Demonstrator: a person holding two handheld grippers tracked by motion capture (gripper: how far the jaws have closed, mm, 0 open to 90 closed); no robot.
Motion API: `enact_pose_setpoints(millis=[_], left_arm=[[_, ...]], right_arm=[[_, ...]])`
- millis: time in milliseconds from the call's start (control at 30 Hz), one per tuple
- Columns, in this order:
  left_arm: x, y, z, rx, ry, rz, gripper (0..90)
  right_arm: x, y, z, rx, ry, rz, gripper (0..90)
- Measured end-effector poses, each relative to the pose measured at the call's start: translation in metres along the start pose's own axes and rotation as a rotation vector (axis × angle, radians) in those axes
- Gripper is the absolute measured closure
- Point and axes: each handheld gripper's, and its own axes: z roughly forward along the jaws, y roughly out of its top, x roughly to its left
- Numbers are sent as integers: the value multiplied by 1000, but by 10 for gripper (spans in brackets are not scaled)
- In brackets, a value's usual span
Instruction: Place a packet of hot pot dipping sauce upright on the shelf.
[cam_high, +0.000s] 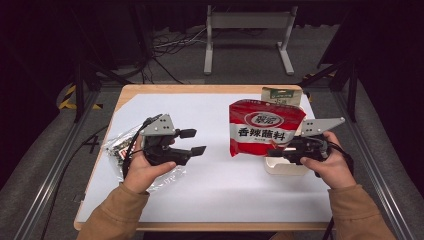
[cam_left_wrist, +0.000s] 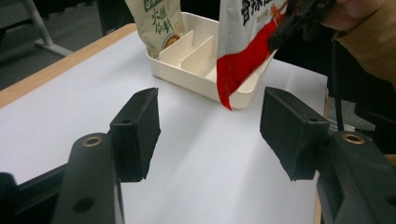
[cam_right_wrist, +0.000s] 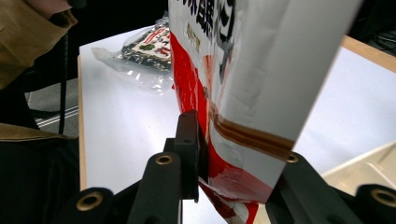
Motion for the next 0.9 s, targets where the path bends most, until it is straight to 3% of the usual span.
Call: enact_pose_setpoints(millis=[200, 567, 900], left_arm=[[0, -5, -1, 12, 50, 21, 373], [10, -17, 1, 26, 85, -18, 359], [16, -25, -4, 28, 108, -46, 356]], right_arm=[[-10, -2, -6, -8, -27, 14, 726], [-38, -7, -17, 5, -92, 48, 726], [-62, -3, -24, 10, -139, 24, 726]])
